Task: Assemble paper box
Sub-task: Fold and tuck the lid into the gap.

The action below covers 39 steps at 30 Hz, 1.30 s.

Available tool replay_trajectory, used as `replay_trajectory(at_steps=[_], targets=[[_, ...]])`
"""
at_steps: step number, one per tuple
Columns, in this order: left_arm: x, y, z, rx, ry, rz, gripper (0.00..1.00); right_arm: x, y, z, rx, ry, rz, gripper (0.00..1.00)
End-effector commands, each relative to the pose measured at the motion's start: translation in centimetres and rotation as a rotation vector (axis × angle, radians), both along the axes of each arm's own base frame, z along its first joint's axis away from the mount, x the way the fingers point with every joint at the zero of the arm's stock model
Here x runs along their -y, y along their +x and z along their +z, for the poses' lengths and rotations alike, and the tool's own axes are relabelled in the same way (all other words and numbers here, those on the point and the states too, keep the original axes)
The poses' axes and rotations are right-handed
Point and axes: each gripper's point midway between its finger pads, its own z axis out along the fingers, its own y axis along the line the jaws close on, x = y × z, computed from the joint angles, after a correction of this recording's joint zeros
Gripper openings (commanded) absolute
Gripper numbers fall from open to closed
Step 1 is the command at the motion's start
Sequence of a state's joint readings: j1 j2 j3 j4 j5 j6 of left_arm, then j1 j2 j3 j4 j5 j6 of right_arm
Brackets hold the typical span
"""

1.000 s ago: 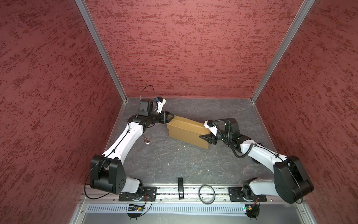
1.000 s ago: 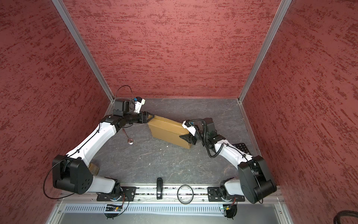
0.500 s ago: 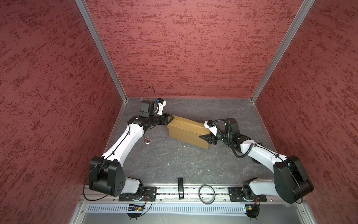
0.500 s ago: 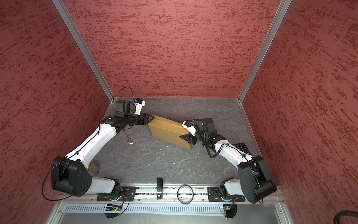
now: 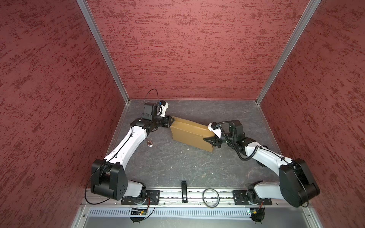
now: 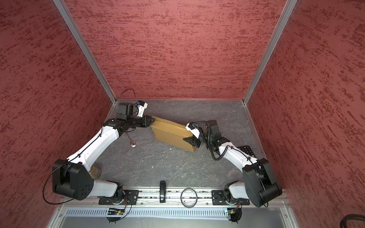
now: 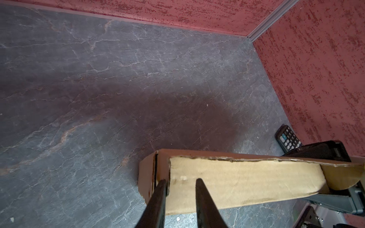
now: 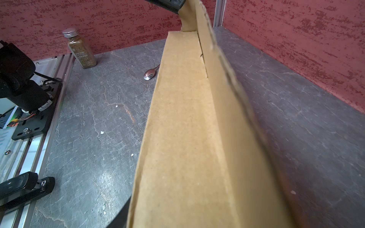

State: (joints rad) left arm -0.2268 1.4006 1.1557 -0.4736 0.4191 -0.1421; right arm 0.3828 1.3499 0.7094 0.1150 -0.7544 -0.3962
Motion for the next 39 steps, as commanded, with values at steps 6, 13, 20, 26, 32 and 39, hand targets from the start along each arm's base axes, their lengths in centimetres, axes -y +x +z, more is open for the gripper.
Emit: replay_trajectory(at_steps=[6,13,20,26,32,39], targets=[[-0.1,0.3,-1.1,-0.006,0.021,0.014,0.16,-0.2,-0.4,0.8,0.033,0.012,0.018,0.37],[-0.6,0.4,-2.0,-0.014,0.038,0.045,0.12,-0.3,-0.5,0.9,0.032,0.013,0.022,0.37],[-0.7,0.2,-2.5,-0.016,0.043,0.062,0.11,-0.3,-0.4,0.7,0.026,0.015,0.020,0.37],[-0.7,0.8,-2.0,0.003,0.046,0.075,0.19,-0.2,-0.6,0.5,0.027,0.013,0.024,0.36],[-0.4,1.5,-1.6,0.017,0.045,0.065,0.25,-0.2,-0.7,0.4,0.026,0.010,0.024,0.35],[0.3,2.0,-1.3,0.030,0.041,0.044,0.23,-0.2,-0.6,0.4,0.024,0.009,0.019,0.35]])
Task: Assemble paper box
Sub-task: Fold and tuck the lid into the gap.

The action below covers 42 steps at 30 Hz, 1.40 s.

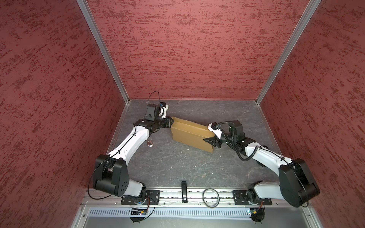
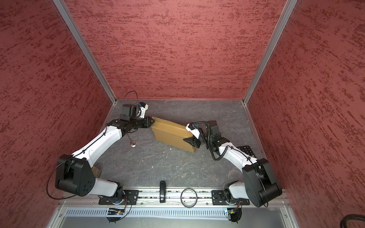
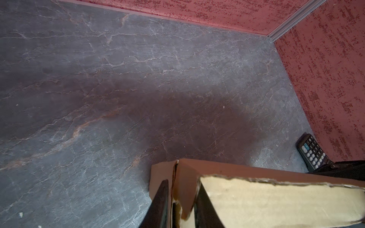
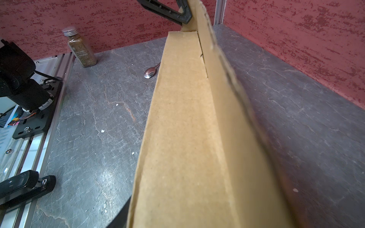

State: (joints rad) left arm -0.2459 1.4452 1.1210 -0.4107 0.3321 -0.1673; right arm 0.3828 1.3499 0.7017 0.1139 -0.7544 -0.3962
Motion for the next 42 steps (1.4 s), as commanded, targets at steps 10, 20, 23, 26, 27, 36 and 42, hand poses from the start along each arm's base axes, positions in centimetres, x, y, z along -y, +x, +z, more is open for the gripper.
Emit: replay_trajectory(at_steps=[10,20,23,26,27,36,42], targets=[[0.9,1.2,0.9,0.056,0.017,-0.019,0.11,-0.2,-0.4,0.7,0.025,0.013,0.018,0.35],[1.1,1.0,0.3,0.066,0.065,-0.007,0.06,-0.1,-0.2,0.6,0.022,0.011,-0.002,0.43],[1.0,1.0,0.1,0.070,0.079,0.002,0.06,0.0,-0.2,0.7,0.027,0.011,-0.011,0.49],[0.8,1.0,0.1,0.075,0.087,0.012,0.05,0.2,-0.3,0.9,0.035,0.013,-0.019,0.55],[0.7,0.9,0.0,0.074,0.089,0.015,0.05,0.2,-0.3,0.9,0.037,0.012,-0.022,0.57],[0.8,0.9,-0.3,0.075,0.101,0.022,0.05,0.6,-0.6,1.2,0.043,0.011,-0.041,0.65],[0.8,1.1,-0.7,0.073,0.109,0.032,0.05,0.8,-0.6,1.3,0.038,0.012,-0.055,0.67]])
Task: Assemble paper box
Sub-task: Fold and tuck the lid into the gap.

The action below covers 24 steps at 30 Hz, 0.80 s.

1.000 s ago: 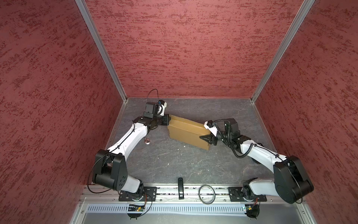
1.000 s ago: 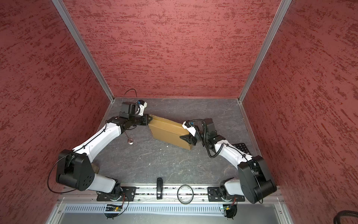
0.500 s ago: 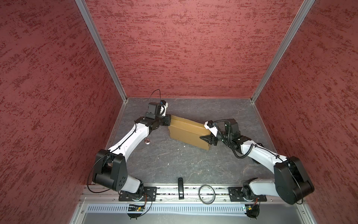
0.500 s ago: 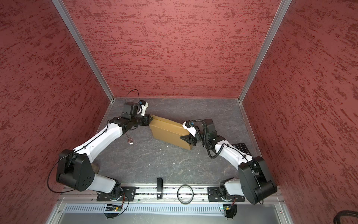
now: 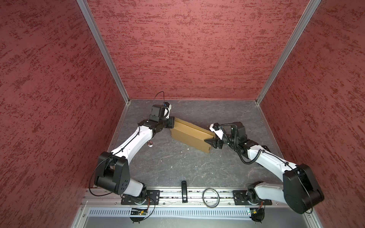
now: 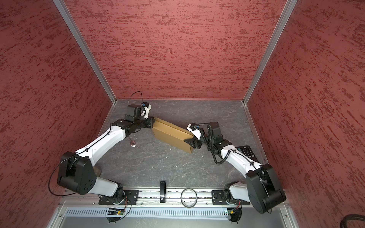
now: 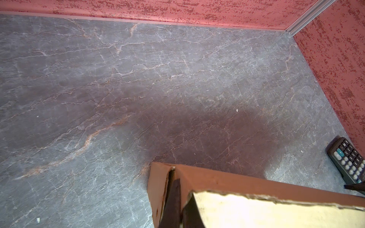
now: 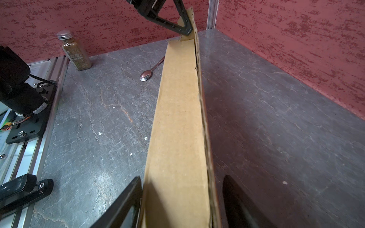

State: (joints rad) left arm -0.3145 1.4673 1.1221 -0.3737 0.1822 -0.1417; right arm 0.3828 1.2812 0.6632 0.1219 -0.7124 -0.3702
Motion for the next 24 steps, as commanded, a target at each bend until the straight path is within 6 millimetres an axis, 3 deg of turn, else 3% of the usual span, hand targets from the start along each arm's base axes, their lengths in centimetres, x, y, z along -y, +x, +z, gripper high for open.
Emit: replay_trajectory(at_steps=[1,13,24], targets=[[0.1,0.4,-0.1,0.019,0.003,0.004,0.05,0.0,-0.2,0.8,0.021,0.009,-0.011,0.67],[0.0,1.2,-1.3,0.005,0.090,-0.023,0.05,0.7,-0.9,3.5,-0.027,0.065,-0.073,0.71],[0.1,1.4,-1.6,0.001,0.101,-0.030,0.05,1.7,-1.4,5.9,-0.142,0.178,-0.191,0.68]])
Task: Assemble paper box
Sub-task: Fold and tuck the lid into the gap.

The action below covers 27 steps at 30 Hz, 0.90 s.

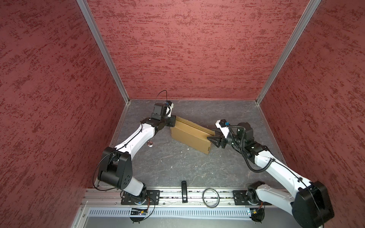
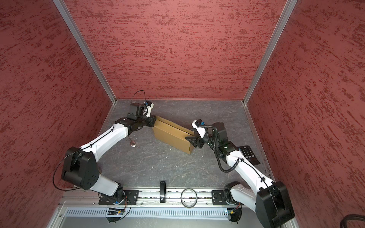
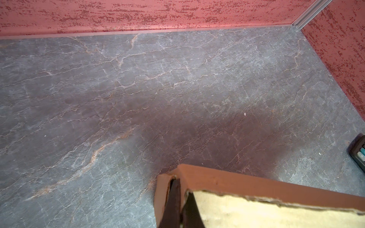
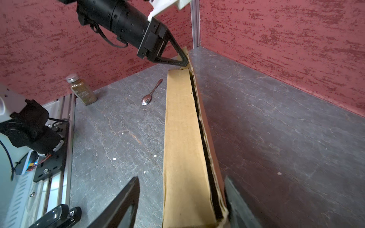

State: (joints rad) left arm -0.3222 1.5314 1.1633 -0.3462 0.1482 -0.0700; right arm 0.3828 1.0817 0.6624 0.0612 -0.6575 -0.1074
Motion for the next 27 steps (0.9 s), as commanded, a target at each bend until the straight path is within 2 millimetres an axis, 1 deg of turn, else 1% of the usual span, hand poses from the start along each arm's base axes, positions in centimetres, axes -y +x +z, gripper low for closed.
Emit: replay_trajectory(at_steps=[1,4,8,12,18,23,27], targets=[[-0.2,-0.3,-1.2,-0.035,0.034,0.003,0.05,0.5,0.0,0.7,-0.070,0.039,-0.072,0.67],[-0.3,-0.2,-1.1,-0.028,0.032,0.012,0.05,1.1,0.3,0.6,-0.118,0.041,-0.125,0.64],[-0.4,-0.2,-0.9,-0.026,0.026,0.021,0.05,1.7,0.1,0.7,-0.181,0.058,-0.179,0.57],[-0.4,-0.3,-0.9,-0.025,0.023,0.023,0.05,2.4,-0.2,0.9,-0.236,0.063,-0.227,0.55],[-0.6,-0.6,-1.2,-0.028,0.023,0.031,0.05,3.1,-0.7,-0.1,-0.349,0.059,-0.286,0.51],[-0.5,-0.7,-1.2,-0.025,0.020,0.028,0.05,2.9,-0.4,-0.4,-0.363,0.074,-0.295,0.48],[-0.4,-1.0,-1.2,-0.021,0.016,0.022,0.05,2.9,0.4,0.3,-0.325,0.070,-0.300,0.47]])
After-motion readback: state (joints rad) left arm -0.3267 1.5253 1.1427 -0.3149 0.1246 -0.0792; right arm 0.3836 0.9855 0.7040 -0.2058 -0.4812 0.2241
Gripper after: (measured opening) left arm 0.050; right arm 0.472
